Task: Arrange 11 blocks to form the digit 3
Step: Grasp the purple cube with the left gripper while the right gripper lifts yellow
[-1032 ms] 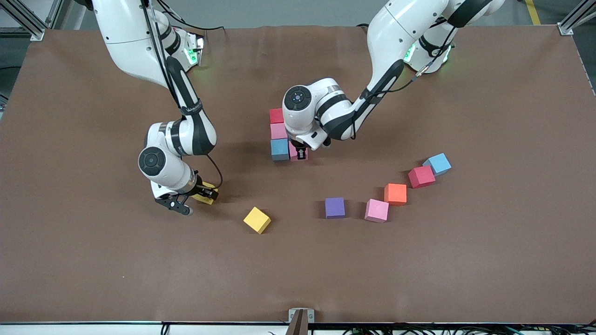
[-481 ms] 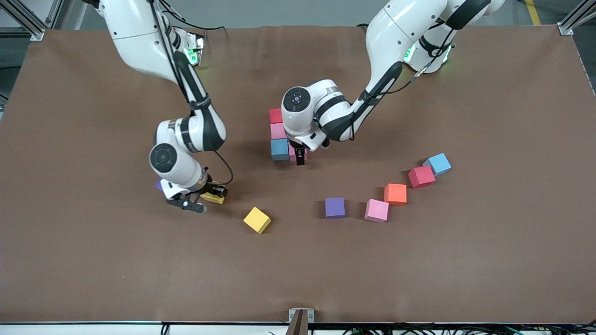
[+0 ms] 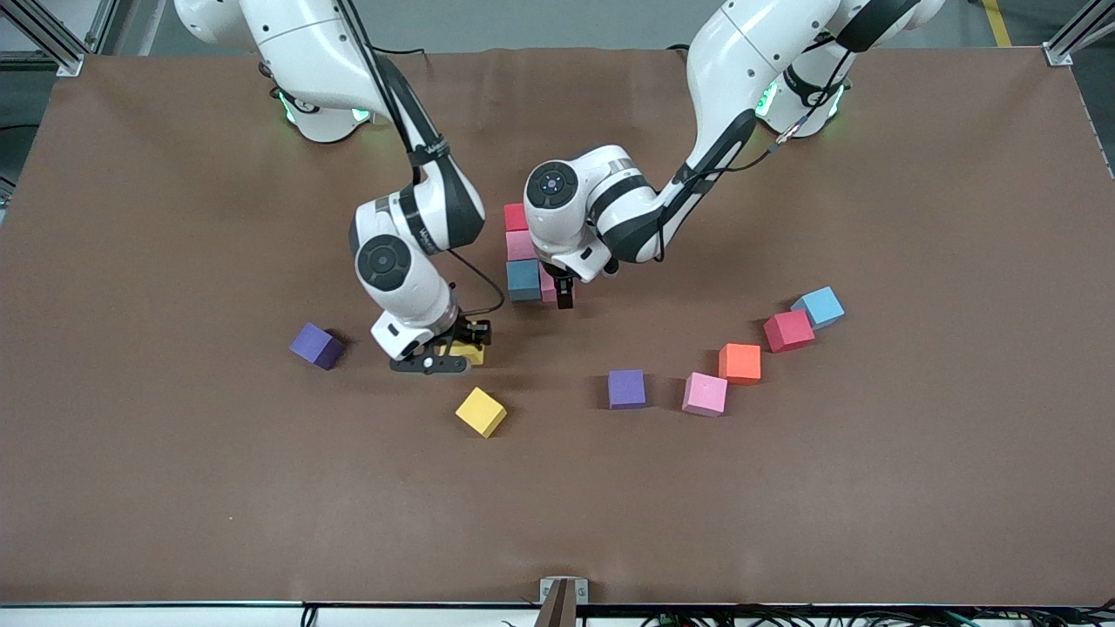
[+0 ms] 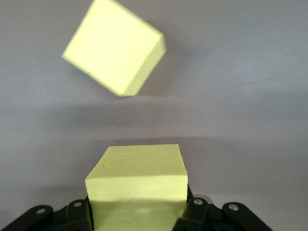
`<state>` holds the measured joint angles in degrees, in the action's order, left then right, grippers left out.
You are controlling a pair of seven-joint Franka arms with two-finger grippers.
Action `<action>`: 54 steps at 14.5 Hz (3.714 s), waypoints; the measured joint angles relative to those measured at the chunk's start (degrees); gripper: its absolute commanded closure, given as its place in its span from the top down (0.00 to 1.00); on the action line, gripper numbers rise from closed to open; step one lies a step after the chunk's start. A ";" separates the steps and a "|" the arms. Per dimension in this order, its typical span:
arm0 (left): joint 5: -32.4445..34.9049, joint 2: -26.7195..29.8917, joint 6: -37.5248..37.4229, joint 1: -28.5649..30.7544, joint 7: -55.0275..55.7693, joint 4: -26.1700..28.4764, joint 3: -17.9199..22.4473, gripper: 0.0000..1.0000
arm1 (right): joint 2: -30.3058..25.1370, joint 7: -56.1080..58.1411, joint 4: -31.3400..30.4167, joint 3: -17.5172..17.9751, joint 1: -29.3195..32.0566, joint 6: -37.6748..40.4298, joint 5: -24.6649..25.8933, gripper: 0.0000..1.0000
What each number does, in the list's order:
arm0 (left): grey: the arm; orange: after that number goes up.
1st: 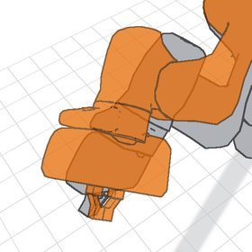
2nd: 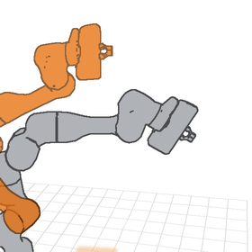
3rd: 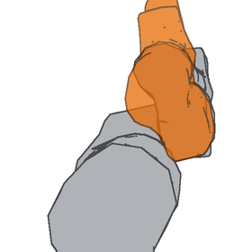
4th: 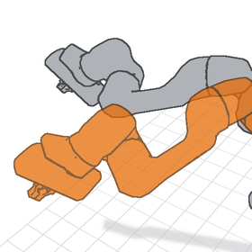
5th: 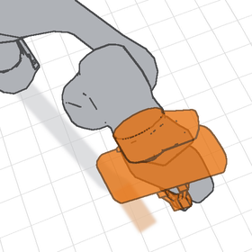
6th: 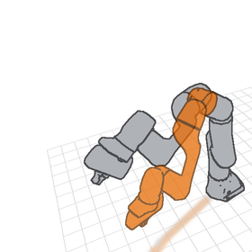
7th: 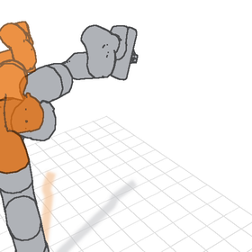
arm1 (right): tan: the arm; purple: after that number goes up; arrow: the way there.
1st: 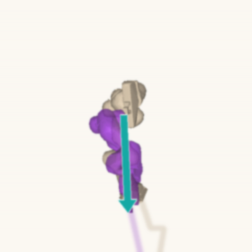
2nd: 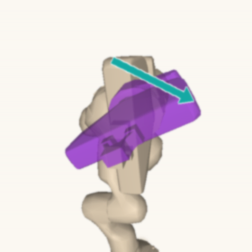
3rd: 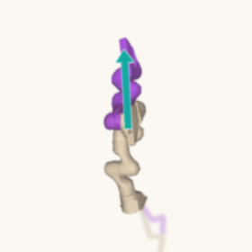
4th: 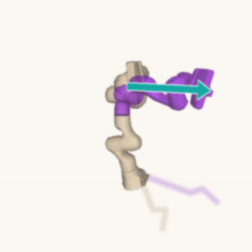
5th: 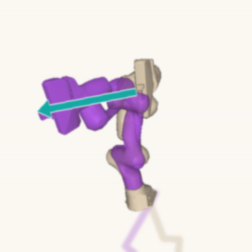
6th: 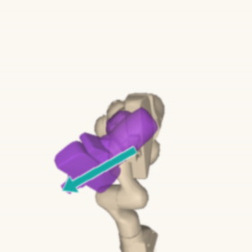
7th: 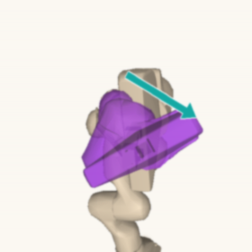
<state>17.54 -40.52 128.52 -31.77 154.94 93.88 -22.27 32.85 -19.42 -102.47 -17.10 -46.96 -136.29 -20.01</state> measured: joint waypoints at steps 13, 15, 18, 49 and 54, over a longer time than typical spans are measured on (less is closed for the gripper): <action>0.02 0.79 -2.40 12.08 -9.70 -6.73 3.81 1.00 | 6.66 0.17 13.14 0.05 -5.26 7.02 0.01 0.01; 0.03 -1.76 -1.69 12.06 -9.70 -9.03 4.59 1.00 | 9.13 -0.53 16.35 0.07 -6.02 9.66 0.01 0.01; 0.12 -4.01 0.59 12.03 -10.95 -10.43 5.20 1.00 | 12.39 -2.81 22.22 0.05 -6.49 13.96 0.18 0.01; 0.12 -9.10 9.97 12.13 -17.40 -11.43 6.26 0.25 | 14.38 -9.56 21.55 0.07 -11.74 12.69 0.17 0.01; 0.12 -8.42 10.19 14.01 -17.57 -12.77 6.15 0.22 | 14.29 -9.58 21.41 0.07 -12.03 12.81 0.17 0.01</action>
<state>17.66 -48.94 138.71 -17.76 137.37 81.11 -16.11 47.14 -28.99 -81.06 -17.03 -58.99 -123.48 -19.84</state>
